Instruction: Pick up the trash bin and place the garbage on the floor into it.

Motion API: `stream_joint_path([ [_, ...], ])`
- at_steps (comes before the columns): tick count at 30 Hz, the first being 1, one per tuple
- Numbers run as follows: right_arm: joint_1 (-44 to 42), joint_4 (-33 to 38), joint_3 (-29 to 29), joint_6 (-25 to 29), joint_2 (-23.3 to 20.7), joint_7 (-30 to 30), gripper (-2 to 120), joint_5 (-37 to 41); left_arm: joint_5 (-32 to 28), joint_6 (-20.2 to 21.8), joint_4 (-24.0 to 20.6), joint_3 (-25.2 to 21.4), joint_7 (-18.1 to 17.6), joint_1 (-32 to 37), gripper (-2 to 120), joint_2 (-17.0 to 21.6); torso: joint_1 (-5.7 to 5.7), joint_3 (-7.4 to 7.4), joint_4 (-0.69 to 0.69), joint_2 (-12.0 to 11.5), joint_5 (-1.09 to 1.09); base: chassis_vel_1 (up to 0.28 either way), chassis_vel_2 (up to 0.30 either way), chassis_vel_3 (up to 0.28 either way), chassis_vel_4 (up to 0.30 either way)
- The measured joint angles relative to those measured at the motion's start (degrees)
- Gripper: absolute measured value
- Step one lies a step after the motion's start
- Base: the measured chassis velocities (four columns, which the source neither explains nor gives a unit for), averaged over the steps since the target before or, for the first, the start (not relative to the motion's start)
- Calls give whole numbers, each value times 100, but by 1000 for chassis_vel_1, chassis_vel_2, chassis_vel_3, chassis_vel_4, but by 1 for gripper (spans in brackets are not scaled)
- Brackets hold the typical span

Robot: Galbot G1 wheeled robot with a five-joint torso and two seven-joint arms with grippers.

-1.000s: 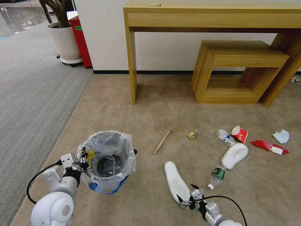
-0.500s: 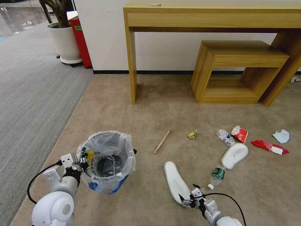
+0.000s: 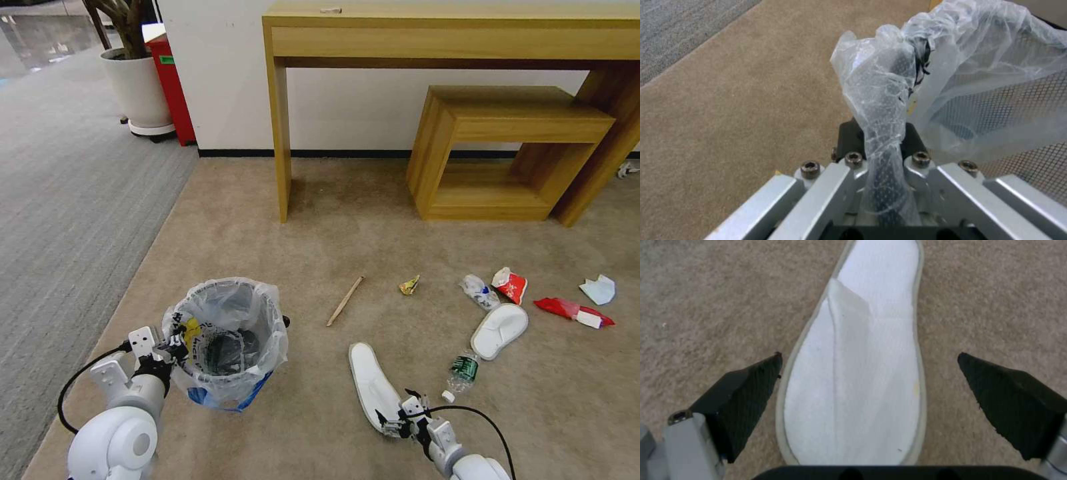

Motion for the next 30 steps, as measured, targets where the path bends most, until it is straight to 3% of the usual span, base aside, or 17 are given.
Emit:
stream_joint_path([
  [20, 190, -262, -133, -14, 138, 149, 100, -18, 5, -22, -1, -17, 0, 21, 3, -14, 0, 0, 0, 0, 0, 0, 0, 0, 0],
  [30, 388, -475, -197, 12, 212, 205, 90, 36, 7, -33, -1, -24, 2, 26, 3, -22, 0, 0, 0, 0, 0, 0, 0, 0, 0],
])
